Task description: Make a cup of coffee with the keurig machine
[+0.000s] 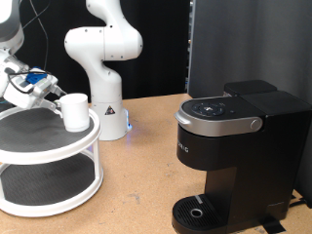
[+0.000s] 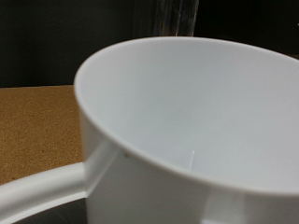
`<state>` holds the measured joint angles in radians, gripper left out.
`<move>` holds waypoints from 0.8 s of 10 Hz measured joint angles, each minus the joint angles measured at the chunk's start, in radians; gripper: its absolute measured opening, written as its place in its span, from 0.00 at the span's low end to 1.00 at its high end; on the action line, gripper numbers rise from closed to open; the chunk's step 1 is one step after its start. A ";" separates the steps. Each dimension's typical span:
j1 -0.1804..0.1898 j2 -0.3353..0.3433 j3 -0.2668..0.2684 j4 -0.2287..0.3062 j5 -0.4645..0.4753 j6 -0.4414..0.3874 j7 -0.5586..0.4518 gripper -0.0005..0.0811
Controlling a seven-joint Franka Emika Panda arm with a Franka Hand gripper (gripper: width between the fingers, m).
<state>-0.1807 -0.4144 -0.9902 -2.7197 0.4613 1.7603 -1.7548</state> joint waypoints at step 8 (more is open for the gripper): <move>0.000 0.000 0.003 0.015 0.011 0.000 0.025 0.09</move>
<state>-0.1806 -0.4144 -0.9873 -2.7046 0.4720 1.7604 -1.7300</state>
